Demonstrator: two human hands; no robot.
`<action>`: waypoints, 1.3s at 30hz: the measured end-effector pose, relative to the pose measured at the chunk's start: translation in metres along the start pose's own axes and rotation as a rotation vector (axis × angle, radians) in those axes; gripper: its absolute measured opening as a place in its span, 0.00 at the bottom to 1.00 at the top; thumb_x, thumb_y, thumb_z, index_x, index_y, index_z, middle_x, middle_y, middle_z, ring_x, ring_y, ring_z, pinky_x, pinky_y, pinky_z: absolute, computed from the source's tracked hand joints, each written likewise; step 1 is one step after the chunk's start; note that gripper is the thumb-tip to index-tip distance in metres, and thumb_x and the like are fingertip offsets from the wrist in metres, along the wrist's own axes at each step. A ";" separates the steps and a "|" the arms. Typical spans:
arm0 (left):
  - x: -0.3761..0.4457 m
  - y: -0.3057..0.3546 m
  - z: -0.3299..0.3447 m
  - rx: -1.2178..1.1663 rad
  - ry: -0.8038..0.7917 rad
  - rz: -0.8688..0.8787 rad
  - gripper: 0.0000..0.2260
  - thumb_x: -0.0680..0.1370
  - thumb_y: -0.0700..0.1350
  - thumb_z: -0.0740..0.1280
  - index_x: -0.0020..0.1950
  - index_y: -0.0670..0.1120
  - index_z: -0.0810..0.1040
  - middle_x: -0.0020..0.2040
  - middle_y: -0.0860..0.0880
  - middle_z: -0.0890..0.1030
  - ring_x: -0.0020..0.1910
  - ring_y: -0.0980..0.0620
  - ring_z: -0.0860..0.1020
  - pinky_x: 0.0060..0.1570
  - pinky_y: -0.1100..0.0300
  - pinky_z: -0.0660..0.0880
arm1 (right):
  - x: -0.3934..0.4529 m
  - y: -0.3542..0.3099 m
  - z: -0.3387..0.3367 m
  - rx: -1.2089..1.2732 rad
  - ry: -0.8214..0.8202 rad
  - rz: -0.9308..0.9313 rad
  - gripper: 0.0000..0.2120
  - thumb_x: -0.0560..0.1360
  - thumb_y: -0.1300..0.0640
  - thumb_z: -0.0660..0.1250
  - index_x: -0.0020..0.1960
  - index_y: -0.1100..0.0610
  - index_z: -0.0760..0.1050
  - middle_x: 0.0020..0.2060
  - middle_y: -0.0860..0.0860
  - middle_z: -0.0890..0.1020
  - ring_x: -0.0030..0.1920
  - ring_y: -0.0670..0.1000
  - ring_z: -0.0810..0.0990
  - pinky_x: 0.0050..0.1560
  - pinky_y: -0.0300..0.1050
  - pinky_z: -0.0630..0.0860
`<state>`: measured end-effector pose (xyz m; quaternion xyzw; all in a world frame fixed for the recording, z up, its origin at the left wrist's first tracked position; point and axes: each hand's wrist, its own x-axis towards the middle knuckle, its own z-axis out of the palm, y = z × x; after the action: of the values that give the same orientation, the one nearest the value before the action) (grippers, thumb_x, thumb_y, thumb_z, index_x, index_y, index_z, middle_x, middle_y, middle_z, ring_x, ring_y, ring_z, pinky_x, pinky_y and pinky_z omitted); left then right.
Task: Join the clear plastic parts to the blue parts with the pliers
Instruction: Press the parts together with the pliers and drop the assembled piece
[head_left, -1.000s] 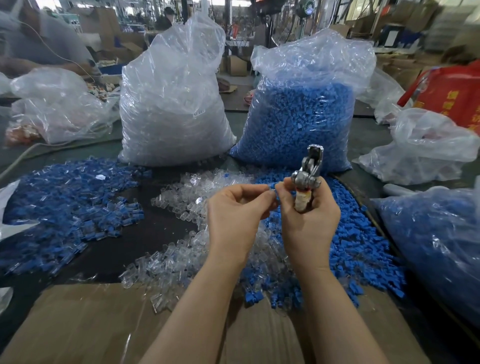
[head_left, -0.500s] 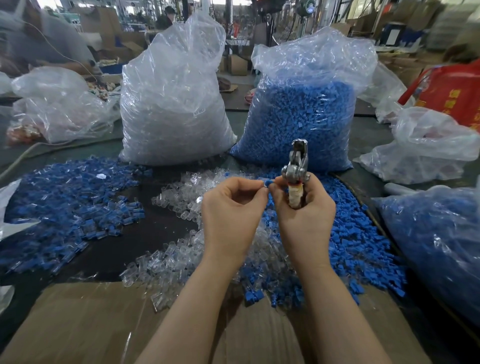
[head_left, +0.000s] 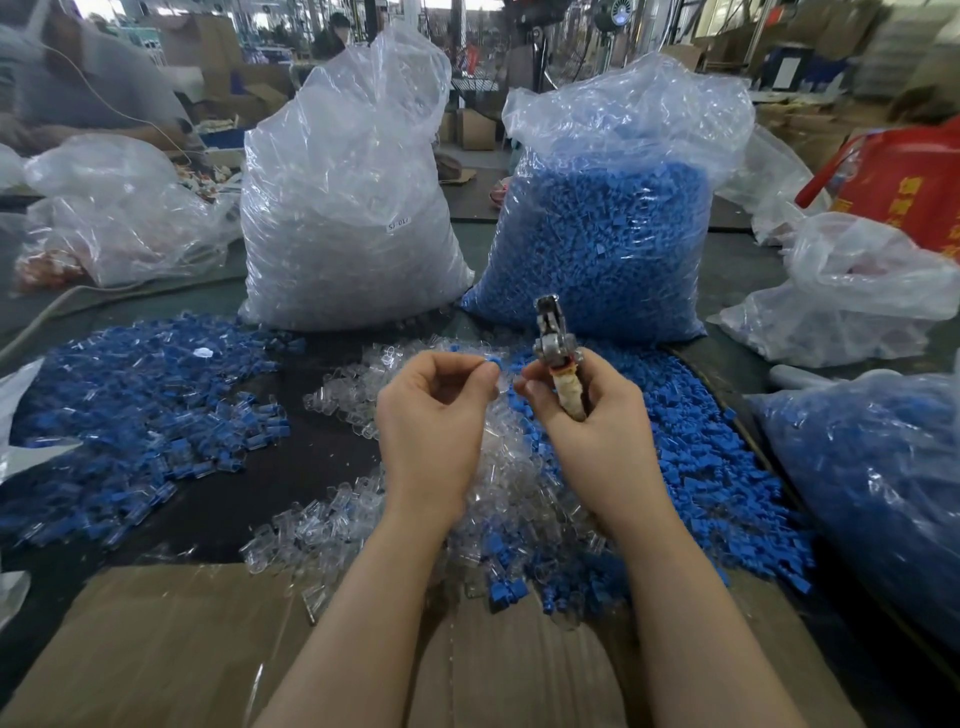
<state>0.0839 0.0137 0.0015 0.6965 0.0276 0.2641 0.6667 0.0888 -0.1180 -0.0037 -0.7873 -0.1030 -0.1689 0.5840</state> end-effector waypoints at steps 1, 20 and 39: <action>0.002 0.000 -0.002 -0.015 0.001 -0.005 0.05 0.74 0.38 0.74 0.42 0.47 0.82 0.37 0.50 0.84 0.38 0.53 0.83 0.43 0.61 0.81 | 0.000 0.002 -0.002 -0.020 -0.020 0.025 0.02 0.77 0.54 0.70 0.46 0.48 0.78 0.39 0.45 0.83 0.40 0.45 0.81 0.42 0.45 0.79; 0.003 -0.003 -0.009 -0.106 -0.162 0.086 0.07 0.75 0.33 0.71 0.43 0.46 0.81 0.38 0.52 0.84 0.39 0.57 0.83 0.43 0.66 0.79 | -0.003 0.002 -0.005 -0.165 -0.263 0.093 0.02 0.77 0.56 0.69 0.48 0.50 0.77 0.40 0.47 0.81 0.42 0.49 0.80 0.48 0.57 0.79; 0.003 0.003 -0.008 -0.192 -0.201 0.030 0.06 0.75 0.32 0.71 0.43 0.43 0.81 0.36 0.52 0.84 0.37 0.57 0.82 0.41 0.67 0.78 | -0.007 0.006 -0.003 -0.308 -0.204 -0.018 0.04 0.77 0.57 0.63 0.47 0.48 0.73 0.35 0.47 0.80 0.37 0.51 0.77 0.39 0.58 0.77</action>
<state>0.0821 0.0216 0.0054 0.6527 -0.0753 0.2044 0.7256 0.0844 -0.1224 -0.0113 -0.8795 -0.1417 -0.1074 0.4415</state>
